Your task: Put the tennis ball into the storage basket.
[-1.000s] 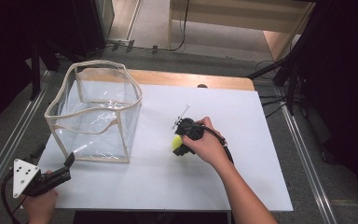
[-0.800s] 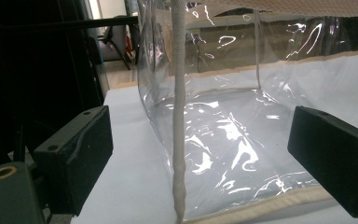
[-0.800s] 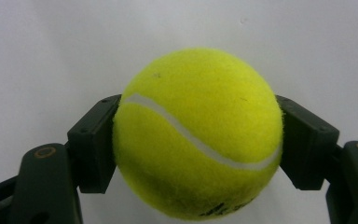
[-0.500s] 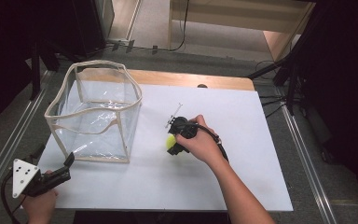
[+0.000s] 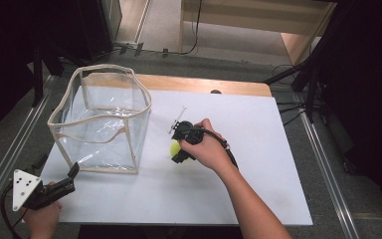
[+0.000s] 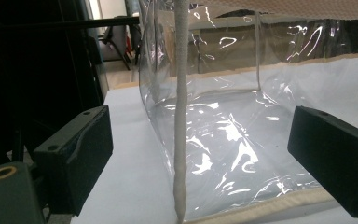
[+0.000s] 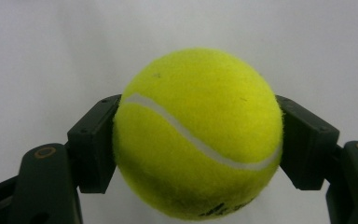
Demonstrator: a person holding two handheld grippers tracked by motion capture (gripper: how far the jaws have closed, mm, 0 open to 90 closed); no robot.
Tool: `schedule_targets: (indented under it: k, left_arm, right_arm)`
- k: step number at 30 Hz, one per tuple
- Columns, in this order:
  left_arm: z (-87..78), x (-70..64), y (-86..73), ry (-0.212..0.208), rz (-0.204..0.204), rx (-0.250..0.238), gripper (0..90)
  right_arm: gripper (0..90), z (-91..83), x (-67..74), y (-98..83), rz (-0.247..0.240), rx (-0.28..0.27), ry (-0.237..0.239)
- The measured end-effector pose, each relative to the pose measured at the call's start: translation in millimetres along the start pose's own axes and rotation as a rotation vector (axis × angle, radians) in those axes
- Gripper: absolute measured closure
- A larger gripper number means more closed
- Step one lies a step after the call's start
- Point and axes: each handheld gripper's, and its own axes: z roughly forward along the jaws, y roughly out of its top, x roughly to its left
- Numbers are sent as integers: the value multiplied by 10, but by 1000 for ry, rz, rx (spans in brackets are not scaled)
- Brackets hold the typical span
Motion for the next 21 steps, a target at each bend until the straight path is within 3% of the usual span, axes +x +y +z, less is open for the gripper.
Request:
schedule_targets:
  k: [21]
  left_arm:
    - [0, 7, 1, 0, -1, 1, 69]
  right_arm:
    - [234, -123, 84, 340, -63, -31, 24]
